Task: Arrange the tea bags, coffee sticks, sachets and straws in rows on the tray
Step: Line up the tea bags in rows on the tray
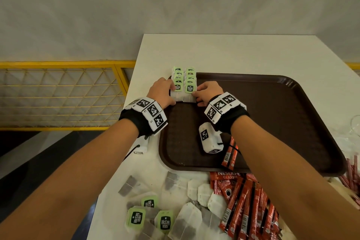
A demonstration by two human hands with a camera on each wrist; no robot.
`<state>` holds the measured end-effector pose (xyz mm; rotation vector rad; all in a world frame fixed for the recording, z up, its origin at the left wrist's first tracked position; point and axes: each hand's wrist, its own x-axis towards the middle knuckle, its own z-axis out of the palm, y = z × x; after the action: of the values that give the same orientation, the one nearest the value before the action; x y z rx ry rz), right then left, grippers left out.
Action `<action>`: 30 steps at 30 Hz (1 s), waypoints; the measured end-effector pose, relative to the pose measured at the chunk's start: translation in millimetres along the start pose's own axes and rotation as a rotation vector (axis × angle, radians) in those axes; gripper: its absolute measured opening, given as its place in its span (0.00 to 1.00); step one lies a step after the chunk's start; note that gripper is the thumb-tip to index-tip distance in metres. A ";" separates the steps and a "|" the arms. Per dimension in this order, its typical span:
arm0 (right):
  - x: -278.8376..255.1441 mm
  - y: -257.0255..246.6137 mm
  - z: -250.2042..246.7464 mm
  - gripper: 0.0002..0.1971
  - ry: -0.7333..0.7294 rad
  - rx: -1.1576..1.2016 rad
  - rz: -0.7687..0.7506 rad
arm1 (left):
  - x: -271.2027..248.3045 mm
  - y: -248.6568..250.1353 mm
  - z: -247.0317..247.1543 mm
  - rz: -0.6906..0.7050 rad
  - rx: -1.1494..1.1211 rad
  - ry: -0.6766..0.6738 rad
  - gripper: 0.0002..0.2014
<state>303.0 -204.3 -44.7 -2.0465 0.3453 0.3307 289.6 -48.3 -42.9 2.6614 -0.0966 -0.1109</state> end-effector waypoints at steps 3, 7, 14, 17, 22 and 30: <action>0.2 0.3 0.1 0.09 0.017 0.027 0.002 | -0.6 0.0 0.3 0.001 0.000 -0.001 0.22; 0.8 -0.4 0.9 0.06 0.054 0.035 -0.009 | -0.4 -0.3 0.9 0.003 0.012 0.003 0.21; -1.0 -0.5 -1.6 0.10 0.099 0.004 -0.048 | -4.0 -1.3 0.0 -0.002 -0.009 0.011 0.20; -10.1 -6.0 -7.7 0.13 0.178 -0.008 -0.161 | -14.2 2.8 -9.2 0.004 -0.079 0.041 0.17; -63.0 -19.9 -10.8 0.08 -0.022 0.025 -0.316 | -64.6 19.6 -32.1 0.101 -0.182 0.026 0.13; -166.0 15.0 -6.9 0.07 -0.600 -0.121 -0.431 | -180.3 5.3 -39.5 0.195 -0.189 -0.554 0.07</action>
<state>144.9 -199.9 8.4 -1.9639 -0.4848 0.6782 113.9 -19.3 5.7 2.3465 -0.4942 -0.7496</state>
